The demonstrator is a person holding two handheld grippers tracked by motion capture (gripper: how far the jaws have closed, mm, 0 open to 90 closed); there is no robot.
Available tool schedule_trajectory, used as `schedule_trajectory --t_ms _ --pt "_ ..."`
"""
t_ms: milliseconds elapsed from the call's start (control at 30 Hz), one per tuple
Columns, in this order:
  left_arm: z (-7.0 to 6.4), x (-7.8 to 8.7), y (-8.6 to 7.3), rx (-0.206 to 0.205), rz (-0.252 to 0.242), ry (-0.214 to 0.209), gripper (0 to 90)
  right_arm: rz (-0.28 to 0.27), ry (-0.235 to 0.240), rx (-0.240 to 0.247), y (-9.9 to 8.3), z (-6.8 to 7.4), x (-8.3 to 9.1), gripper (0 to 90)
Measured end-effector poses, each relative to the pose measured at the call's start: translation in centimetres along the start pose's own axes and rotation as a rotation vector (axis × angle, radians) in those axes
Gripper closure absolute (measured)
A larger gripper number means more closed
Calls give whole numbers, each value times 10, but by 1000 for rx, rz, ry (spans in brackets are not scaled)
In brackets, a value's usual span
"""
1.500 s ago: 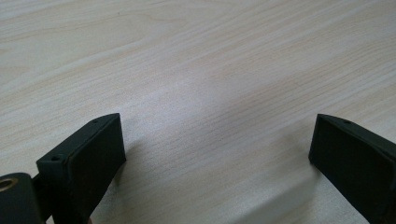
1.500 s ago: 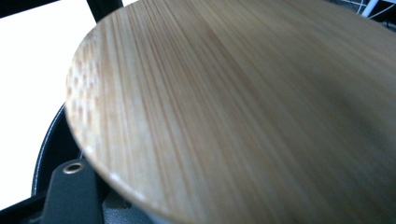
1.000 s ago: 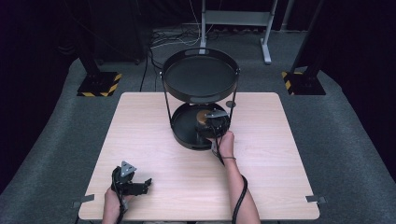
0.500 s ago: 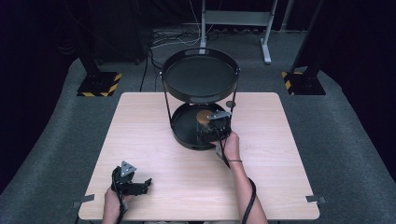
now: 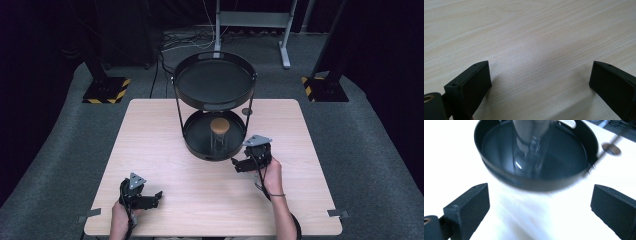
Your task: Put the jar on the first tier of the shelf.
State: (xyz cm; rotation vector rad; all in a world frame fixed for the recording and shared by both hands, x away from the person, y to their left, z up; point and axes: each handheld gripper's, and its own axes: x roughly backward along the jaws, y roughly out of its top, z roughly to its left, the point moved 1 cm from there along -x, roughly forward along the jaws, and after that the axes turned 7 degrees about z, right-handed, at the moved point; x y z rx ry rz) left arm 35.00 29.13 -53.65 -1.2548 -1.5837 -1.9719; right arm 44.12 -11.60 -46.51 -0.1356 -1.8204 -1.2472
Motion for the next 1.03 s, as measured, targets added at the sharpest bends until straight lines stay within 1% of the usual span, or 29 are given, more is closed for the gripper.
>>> schedule_trajectory --t_ms 67,133,300,400,500,567,600,633,700,733,800,833,1033 --pt "0 0 0 0 0 0 35 -1 -16 -8 -12 -2 7 14" --pt "0 0 0 0 0 0 35 1 -31 -25 -28 -6 14 15" --pt "0 0 0 0 0 0 35 25 -57 -62 -64 -15 27 4" --pt "0 0 0 0 0 0 35 45 -69 -101 -89 -20 34 0" --pt "0 0 0 -1 0 0 35 49 -77 -138 -110 -24 39 0" --pt "0 0 0 -1 0 0 35 66 -90 -151 -123 -24 42 0" --pt "0 0 0 -1 0 0 35 65 -92 -157 -129 -25 43 0" --pt "0 0 0 0 0 0 35 70 -85 -162 -133 -26 44 0" --pt "0 0 0 0 0 -1 35 86 -94 -166 -140 -28 44 0" --pt "0 0 0 -2 1 -2 35 91 -89 -171 -143 -28 43 0" --pt "0 0 0 -3 0 -3 34 100 -79 -164 -147 -29 42 0" --pt "0 0 0 -3 1 -3 35 99 -67 -172 -148 -29 43 0" --pt "0 0 0 -3 1 -3 34 94 -79 -161 -149 -29 43 0"
